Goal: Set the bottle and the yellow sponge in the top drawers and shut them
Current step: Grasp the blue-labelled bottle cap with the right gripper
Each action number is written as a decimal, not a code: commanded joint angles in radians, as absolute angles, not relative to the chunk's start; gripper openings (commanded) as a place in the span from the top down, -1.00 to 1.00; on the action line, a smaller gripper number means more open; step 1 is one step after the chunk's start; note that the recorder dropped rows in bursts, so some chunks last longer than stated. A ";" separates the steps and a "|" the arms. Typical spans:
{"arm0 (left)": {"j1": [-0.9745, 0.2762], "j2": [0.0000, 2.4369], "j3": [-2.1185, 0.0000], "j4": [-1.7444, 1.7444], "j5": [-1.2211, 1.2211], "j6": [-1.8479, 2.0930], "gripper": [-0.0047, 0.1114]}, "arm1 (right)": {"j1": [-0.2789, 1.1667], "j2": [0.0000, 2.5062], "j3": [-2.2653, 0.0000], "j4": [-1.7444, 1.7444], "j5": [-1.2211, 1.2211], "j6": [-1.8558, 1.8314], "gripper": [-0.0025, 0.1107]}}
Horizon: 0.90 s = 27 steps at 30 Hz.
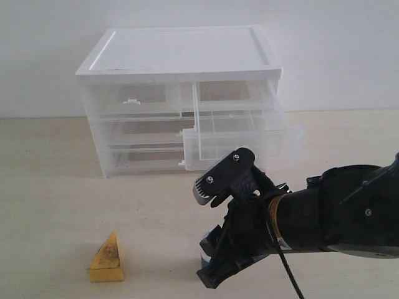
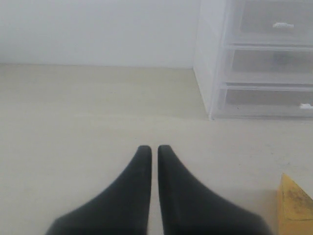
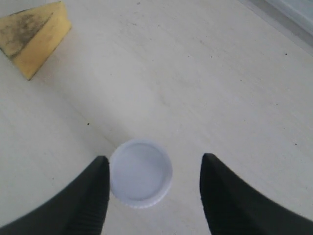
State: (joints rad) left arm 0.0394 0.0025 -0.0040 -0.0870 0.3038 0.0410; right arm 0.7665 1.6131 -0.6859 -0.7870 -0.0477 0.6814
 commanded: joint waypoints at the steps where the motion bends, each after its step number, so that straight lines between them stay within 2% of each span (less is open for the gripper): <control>1: 0.036 0.000 0.000 -0.086 0.292 0.046 0.85 | 0.767 1.616 -0.687 -0.790 -0.068 0.696 0.10; 21: 0.036 0.000 0.000 -0.086 0.292 0.046 0.85 | 0.767 1.663 -0.691 -0.790 -0.079 0.712 0.12; 23: 0.036 0.000 0.000 -0.086 0.292 0.046 0.85 | 0.767 1.663 -0.691 -0.790 -0.069 0.712 0.25; 27: 0.036 0.000 0.000 -0.086 0.292 0.046 0.85 | 0.767 1.663 -0.691 -0.790 -0.067 0.712 0.67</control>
